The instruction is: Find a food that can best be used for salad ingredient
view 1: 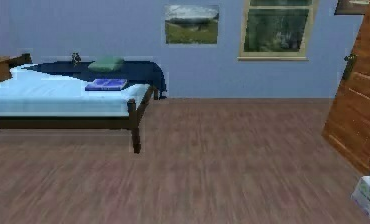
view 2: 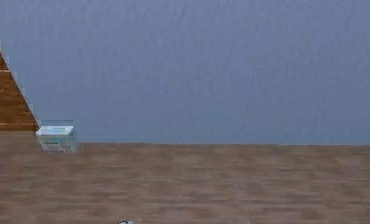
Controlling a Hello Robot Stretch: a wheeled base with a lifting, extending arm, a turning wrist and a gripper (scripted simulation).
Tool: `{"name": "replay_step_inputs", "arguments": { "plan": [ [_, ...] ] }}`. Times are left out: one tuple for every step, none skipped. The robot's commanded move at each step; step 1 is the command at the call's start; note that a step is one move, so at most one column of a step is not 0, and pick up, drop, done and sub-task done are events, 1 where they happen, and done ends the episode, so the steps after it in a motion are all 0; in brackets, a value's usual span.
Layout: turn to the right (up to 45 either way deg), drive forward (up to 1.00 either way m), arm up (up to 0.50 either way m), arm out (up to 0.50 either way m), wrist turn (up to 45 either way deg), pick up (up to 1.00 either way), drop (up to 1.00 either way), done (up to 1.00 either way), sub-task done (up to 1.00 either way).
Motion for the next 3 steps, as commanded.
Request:
{"name": "replay_step_inputs", "arguments": {
  "plan": [
    [0.0,0.75,0.00,0.00,0.0,0.00,0.00,0.00,0.00],
    [36.0,0.00,0.00,0.00,0.0,0.00,0.00,0.00,0.00],
    [0.0,1.00,0.00,0.00,0.0,0.00,0.00,0.00,0.00]
  ]
}}
